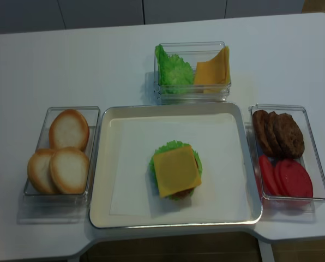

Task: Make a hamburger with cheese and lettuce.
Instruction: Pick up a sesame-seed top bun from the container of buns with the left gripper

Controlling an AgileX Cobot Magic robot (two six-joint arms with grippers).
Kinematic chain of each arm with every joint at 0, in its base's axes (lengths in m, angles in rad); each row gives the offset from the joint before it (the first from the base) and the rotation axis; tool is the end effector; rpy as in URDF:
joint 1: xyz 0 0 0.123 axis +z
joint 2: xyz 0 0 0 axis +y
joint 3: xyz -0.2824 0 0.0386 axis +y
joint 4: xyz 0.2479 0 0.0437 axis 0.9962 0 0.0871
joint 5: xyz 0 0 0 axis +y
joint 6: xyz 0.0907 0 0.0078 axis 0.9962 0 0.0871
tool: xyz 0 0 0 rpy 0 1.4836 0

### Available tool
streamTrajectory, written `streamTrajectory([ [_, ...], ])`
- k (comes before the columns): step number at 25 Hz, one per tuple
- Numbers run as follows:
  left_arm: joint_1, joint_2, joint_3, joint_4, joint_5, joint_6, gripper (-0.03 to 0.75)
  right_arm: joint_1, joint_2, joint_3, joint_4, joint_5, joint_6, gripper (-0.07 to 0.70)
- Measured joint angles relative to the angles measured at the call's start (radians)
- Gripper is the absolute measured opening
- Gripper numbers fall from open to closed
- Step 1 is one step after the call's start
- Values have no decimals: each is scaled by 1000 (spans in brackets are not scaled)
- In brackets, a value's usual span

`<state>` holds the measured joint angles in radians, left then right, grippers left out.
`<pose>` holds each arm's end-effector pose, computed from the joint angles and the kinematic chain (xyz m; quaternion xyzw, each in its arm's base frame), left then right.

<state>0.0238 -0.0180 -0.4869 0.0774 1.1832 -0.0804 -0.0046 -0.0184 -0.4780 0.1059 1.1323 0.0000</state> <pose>-0.0120 0.0062 0.2640 -0.0499 0.8803 0.0252 0.4710 -0.0085 0.0088 0.2657 -0.0018 0.8710 0.0517 0.4885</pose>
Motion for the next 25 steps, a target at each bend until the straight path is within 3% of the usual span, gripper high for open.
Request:
streamTrajectory([
  [21,0,0,0,-2,0,0,427,0,0,0,0,0,0,274],
  [25,0,3,-47,-40,13,-20,427,0,0,0,0,0,0,274],
])
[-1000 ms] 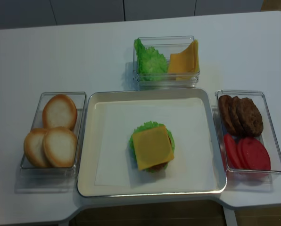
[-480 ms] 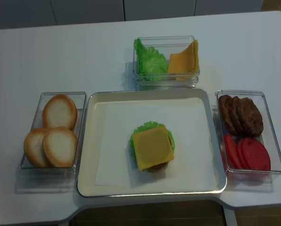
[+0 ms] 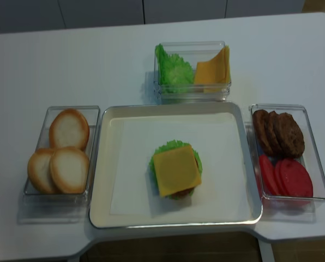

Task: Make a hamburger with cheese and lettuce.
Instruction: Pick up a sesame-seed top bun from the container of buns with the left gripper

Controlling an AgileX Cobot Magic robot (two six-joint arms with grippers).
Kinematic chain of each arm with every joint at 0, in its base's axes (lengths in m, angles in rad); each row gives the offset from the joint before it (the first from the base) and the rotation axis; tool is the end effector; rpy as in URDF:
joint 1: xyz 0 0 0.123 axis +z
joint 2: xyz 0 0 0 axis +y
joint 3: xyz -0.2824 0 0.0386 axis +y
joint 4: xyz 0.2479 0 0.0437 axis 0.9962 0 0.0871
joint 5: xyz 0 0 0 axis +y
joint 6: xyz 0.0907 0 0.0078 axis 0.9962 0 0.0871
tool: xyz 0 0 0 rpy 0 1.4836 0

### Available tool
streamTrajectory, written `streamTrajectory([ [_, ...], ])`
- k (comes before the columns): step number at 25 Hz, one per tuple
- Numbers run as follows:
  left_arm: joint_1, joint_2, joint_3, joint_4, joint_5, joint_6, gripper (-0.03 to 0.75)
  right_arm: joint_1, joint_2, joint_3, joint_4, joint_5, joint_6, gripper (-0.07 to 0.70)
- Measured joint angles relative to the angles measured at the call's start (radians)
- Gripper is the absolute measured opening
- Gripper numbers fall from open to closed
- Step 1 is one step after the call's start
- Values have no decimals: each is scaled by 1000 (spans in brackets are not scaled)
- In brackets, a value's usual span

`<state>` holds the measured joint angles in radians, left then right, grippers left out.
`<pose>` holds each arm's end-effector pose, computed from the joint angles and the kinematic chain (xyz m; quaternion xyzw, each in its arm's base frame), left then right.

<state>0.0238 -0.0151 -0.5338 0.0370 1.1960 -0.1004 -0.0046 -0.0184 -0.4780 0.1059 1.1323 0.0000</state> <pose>-0.0173 0.0027 0.2755 -0.0567 0.8730 -0.0002 0.4845 -0.0085 0.0088 0.2657 -0.0018 0.8710 0.0517 0.4885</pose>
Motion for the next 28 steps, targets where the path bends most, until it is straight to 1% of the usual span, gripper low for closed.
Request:
streamTrajectory([
  [3,0,76,-69,-61,23,-5,427,0,0,0,0,0,0,274],
  [6,0,194,-144,-111,24,-6,427,0,0,0,0,0,0,274],
  [9,0,327,-217,-126,24,-35,427,0,0,0,0,0,0,274],
  [13,0,471,-292,-126,-8,-86,427,0,0,0,0,0,0,274],
  [15,0,521,-314,-126,-25,-114,424,0,0,0,0,0,0,274],
  [19,0,657,-339,-148,-33,-155,398,0,0,0,0,0,0,274],
  [25,-1,923,-376,-268,-39,-163,387,0,0,0,0,0,0,274],
  [28,-1,1049,-413,-296,-45,-158,386,0,0,0,0,0,0,274],
])
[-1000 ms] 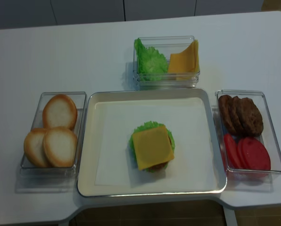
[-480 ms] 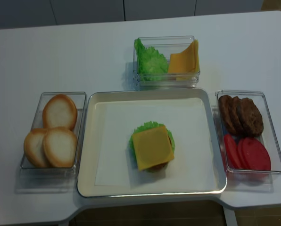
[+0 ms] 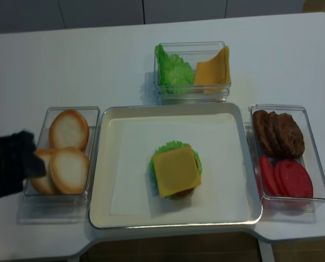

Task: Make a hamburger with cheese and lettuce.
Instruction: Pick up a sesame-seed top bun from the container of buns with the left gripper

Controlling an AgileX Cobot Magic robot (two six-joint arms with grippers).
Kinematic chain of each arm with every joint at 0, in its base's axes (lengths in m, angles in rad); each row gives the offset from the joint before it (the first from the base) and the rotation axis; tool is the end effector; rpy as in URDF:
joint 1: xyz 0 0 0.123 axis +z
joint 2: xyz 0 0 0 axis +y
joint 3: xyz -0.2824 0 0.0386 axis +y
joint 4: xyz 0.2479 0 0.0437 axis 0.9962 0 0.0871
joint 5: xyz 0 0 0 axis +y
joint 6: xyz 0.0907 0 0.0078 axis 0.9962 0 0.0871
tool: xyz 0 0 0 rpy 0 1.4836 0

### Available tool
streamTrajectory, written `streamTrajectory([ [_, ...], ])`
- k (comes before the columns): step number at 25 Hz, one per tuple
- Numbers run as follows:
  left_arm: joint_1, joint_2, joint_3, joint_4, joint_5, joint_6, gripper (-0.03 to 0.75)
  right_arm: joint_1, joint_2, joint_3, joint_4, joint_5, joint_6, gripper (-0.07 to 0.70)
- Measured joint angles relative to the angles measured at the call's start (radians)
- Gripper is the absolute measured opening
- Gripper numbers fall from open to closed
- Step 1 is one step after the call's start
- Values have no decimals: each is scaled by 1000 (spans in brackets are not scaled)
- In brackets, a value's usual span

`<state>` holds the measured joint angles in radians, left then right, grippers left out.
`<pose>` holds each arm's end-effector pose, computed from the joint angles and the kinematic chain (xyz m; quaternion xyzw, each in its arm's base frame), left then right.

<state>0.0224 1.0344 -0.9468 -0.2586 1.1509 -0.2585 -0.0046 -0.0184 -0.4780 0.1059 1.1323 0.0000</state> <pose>0.1770 -0.0173 0.3269 -0.1624 0.9566 -0.1495 0.1902 -0.0085 0.0088 0.2657 -0.0018 0.8710 0.0517 0.4885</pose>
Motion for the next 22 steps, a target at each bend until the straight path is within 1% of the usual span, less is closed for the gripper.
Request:
streamTrajectory([
  [6,-2,140,-70,-6,-28,18,386,0,0,0,0,0,0,274],
  [11,-2,222,-71,17,-34,18,386,0,0,0,0,0,7,274],
  [17,-2,270,-71,47,-75,20,386,0,0,0,0,0,7,274],
  [22,-2,305,-73,47,-88,20,386,0,0,0,0,-1,0,274],
])
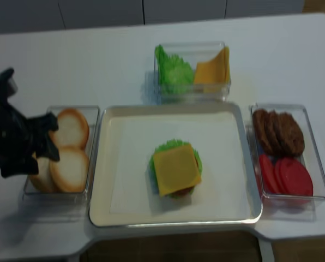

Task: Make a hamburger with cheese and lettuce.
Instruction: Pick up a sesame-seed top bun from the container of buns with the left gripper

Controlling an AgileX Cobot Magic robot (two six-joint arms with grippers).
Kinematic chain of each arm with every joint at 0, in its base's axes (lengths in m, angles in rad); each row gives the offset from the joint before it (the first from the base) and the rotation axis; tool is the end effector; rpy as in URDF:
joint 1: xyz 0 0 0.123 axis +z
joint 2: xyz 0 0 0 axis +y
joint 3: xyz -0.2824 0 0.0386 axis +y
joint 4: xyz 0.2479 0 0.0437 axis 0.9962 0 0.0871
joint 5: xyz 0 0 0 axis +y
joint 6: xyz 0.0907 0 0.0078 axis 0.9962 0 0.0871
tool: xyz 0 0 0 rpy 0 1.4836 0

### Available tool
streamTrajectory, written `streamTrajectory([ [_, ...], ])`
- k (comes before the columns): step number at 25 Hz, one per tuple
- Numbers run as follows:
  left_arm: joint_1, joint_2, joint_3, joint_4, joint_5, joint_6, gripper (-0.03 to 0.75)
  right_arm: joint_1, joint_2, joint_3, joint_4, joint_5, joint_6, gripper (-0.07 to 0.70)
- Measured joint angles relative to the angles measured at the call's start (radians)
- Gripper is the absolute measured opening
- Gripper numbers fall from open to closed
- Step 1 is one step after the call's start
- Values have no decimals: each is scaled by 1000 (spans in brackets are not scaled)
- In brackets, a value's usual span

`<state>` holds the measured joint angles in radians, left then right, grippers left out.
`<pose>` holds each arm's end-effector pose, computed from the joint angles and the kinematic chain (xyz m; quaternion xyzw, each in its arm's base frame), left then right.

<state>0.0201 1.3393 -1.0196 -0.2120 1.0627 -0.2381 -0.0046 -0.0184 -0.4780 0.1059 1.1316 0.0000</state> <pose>0.2472 -0.0118 0.2844 -0.1648 0.9718 -0.1129 0.1250 -0.0085 0.0088 0.2657 -0.0018 0.8708 0.0517 0.4888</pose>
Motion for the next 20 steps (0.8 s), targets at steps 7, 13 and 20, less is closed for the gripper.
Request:
streamTrajectory([
  [7,0,52,0,2,-25,17,386,0,0,0,0,0,0,274],
  [13,0,63,0,2,-45,25,386,0,0,0,0,0,0,274],
  [20,0,101,-2,0,-48,42,386,0,0,0,0,0,0,274],
])
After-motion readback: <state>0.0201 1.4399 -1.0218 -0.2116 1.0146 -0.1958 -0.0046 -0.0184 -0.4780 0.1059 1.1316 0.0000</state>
